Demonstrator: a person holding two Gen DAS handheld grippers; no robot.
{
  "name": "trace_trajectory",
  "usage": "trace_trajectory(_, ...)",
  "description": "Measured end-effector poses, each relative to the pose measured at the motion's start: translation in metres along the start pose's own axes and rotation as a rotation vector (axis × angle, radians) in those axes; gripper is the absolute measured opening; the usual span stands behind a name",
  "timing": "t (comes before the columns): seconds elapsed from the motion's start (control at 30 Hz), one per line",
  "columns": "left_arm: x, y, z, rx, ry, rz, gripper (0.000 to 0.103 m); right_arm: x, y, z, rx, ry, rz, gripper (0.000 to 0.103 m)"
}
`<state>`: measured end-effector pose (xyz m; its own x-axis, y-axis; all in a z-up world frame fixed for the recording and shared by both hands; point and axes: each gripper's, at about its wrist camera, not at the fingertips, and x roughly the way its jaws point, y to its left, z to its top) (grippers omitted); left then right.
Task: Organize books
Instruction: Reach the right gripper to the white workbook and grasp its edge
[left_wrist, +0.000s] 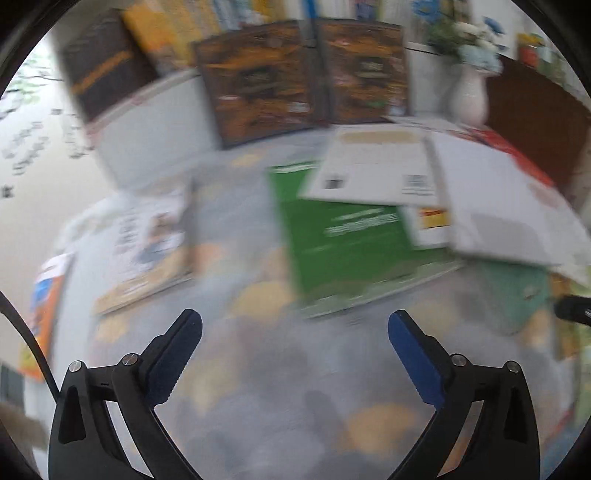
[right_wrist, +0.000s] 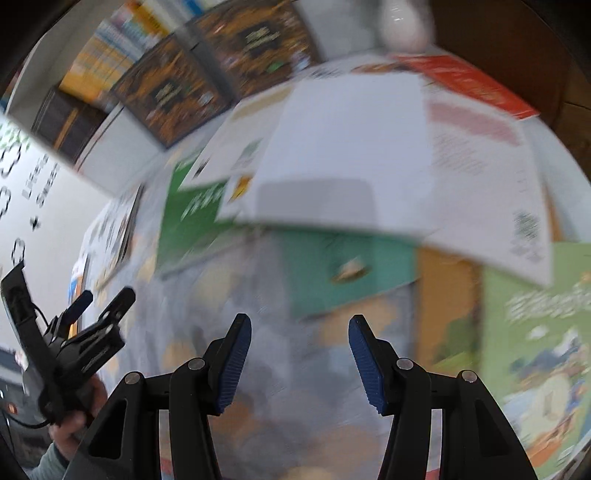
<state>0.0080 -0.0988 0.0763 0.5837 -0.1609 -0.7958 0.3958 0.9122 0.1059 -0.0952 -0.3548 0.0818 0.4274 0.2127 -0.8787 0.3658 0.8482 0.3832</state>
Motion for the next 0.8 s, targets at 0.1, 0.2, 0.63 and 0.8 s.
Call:
trace_trajectory(0.1, 0.009, -0.021, 0.025, -0.007, 0.034, -0.134, 0.101, -0.008, -0.023, 0.02, 0.028, -0.033, -0.021, 0.053)
trace_trajectory(0.2, 0.018, -0.045, 0.046, 0.032, 0.04, -0.193, 0.101, -0.007, -0.041, 0.042, 0.044, -0.057, -0.044, 0.053)
trace_trajectory(0.63, 0.08, -0.098, 0.088, 0.02, 0.179, -0.382, 0.085, 0.035, -0.057, 0.094, -0.01, -0.04, -0.136, 0.041)
trace_trajectory(0.8, 0.086, -0.102, 0.087, -0.012, 0.21, -0.411, 0.078, 0.038, -0.064, 0.107, 0.003, -0.044, -0.146, 0.041)
